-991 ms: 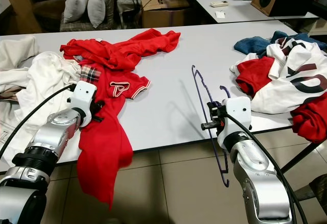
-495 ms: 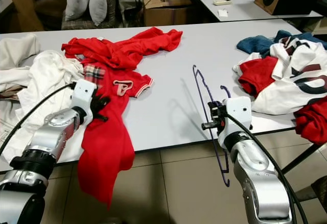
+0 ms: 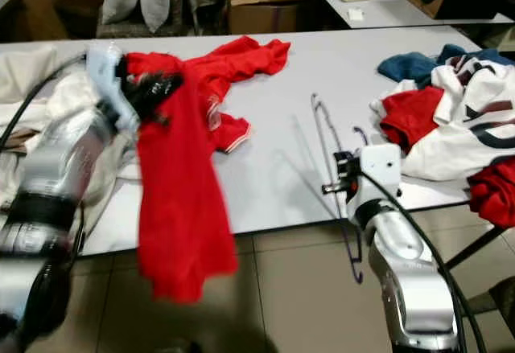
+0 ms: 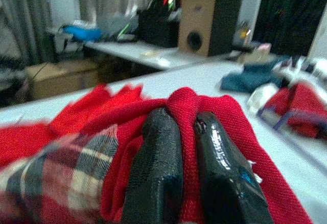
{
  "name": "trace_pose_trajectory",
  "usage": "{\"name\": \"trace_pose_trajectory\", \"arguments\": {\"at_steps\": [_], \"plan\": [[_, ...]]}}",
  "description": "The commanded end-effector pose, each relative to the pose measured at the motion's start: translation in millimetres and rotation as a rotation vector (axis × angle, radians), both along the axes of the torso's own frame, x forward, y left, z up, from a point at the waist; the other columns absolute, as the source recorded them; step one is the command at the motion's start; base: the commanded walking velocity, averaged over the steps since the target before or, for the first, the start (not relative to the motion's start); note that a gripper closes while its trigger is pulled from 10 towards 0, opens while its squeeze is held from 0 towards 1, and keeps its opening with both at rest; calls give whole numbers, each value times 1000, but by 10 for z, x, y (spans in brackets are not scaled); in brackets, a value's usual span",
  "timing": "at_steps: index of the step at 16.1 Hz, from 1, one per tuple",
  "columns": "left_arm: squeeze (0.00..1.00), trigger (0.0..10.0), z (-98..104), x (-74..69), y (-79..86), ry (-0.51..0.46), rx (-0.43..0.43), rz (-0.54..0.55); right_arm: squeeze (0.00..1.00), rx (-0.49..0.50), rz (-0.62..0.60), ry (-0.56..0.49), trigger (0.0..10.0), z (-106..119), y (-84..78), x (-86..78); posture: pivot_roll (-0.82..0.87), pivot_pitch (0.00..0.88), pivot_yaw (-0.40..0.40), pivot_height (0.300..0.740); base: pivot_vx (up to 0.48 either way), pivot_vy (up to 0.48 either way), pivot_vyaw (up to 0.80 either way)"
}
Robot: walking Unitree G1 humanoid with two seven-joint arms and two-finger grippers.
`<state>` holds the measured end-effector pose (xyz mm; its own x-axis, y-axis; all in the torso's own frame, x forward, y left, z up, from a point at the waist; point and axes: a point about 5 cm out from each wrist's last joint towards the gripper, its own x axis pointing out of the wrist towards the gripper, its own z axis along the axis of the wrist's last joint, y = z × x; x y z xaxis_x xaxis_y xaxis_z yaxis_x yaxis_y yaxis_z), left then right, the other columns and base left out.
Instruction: Hang hanger
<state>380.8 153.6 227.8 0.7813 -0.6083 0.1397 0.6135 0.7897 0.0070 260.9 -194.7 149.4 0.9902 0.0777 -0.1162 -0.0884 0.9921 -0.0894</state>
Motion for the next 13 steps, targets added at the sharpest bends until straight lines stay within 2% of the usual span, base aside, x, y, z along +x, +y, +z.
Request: {"name": "trace_pose_trajectory", "arguments": {"at_steps": [1,2,3,4,5,6,7,8,10,11,12,13], "plan": [[0,0,423,19,-158,-151,-63,-86,0,0,-56,-38,10000,63,-90,24,28,0,8,740,0,0,0],[0,0,729,-1,-262,-246,-125,-163,0,2,-94,-57,10000,99,-159,29,18,0,17,740,0,0,0],[0,0,913,-22,-301,-300,-169,-202,0,5,-123,-69,10000,118,-209,26,18,0,17,740,0,0,0],[0,0,1243,-74,-325,-406,-248,-287,0,13,-195,-90,10000,148,-328,11,8,0,29,740,0,0,0],[0,0,1310,-89,-319,-431,-261,-314,0,15,-216,-97,10000,153,-362,2,5,0,33,740,0,0,0],[0,0,1359,-122,-315,-442,-251,-408,0,19,-283,-114,10000,162,-454,-30,3,0,37,740,0,0,0],[0,0,1295,-122,-312,-425,-217,-441,0,21,-306,-120,10000,164,-481,-40,3,0,37,740,0,0,0],[0,0,1139,-107,-302,-378,-133,-476,0,24,-335,-132,10000,171,-512,-51,1,0,45,740,0,0,0],[0,0,479,-33,-209,-234,210,-426,0,30,-345,-134,10000,161,-513,-54,9,0,38,740,0,0,0],[0,0,333,-27,-173,-211,300,-402,0,29,-344,-132,10000,155,-506,-51,11,0,37,740,0,0,0],[0,2627,42,-24,-62,-171,457,-332,0,32,-334,-130,10000,146,-480,-37,15,0,30,740,0,0,0],[0,2627,-44,-30,-21,-163,504,-309,0,32,-331,-130,10000,145,-470,-32,15,0,30,740,0,0,0]]}}
